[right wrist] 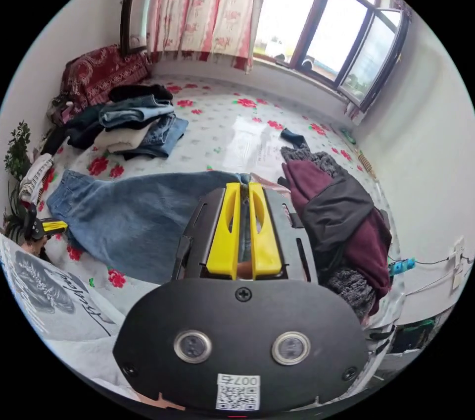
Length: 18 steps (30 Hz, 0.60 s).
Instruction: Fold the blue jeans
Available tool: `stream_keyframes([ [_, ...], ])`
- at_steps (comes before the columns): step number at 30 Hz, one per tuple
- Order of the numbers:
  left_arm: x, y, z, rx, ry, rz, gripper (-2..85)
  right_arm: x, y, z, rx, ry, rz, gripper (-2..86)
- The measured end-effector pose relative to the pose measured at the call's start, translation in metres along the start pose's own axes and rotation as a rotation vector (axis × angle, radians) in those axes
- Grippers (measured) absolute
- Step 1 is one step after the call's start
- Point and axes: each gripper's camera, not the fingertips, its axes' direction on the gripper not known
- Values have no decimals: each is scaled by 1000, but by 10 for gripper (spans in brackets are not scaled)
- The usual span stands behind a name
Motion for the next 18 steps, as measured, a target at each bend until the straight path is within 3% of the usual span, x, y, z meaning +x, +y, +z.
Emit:
stream_keyframes([
  [4,1,-6,24,-44,51,-12,-10,37,1,128,-163,-27,126,37],
  [6,6,-10,34,-69,46,-4,-10,61,29,179,-296,-134,217,44],
  [11,12,-15,49,-118,17,22,-10,122,129,176,-208,-319,546,53],
  [16,5,-19,46,-112,35,-9,-10,159,226,188,-271,-442,775,64],
  [18,2,-18,39,-92,38,-36,-9,170,251,206,-268,-586,881,66],
])
